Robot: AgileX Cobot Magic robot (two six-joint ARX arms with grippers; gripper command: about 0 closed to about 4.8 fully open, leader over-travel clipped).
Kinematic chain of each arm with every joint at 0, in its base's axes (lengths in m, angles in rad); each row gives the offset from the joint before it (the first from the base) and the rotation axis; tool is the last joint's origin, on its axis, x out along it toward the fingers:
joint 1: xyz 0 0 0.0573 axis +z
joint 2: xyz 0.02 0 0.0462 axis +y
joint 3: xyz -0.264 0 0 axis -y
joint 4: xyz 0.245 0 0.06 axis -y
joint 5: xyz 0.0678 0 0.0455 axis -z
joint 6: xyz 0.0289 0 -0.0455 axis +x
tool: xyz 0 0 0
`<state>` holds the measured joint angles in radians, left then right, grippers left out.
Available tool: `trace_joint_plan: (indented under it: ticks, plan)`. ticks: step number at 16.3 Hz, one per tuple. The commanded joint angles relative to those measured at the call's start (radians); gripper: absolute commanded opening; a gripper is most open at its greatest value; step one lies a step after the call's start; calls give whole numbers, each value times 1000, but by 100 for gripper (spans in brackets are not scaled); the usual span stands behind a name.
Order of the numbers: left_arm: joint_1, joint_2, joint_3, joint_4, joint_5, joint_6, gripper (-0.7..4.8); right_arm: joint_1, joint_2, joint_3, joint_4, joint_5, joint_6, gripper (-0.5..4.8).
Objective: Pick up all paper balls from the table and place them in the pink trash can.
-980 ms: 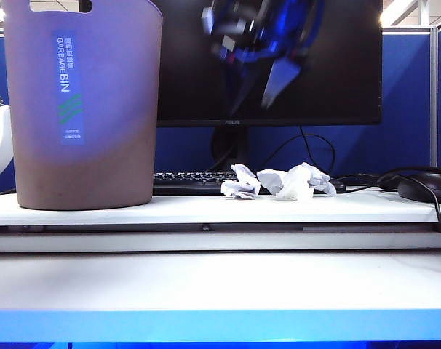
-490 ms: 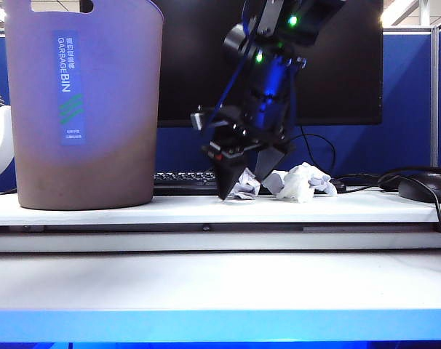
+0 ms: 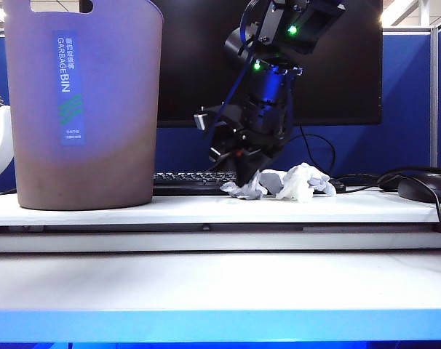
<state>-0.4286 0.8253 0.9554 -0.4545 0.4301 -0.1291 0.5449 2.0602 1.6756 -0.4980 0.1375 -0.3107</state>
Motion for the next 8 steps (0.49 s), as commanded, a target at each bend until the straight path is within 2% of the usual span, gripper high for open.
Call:
trace_joint_plan:
  ticks: [1, 4, 8]
  plan:
    - [0, -8, 3, 26, -15, -2, 183, 2, -39, 6, -24, -1, -1, -5]
    - [2, -27, 11, 77, -76, -1, 183, 2, -142, 6, -21, -3, -2, -5]
    - [2, -51, 113, 113, -278, 67, 183, 23, -347, 84, 12, -182, -11, -5]
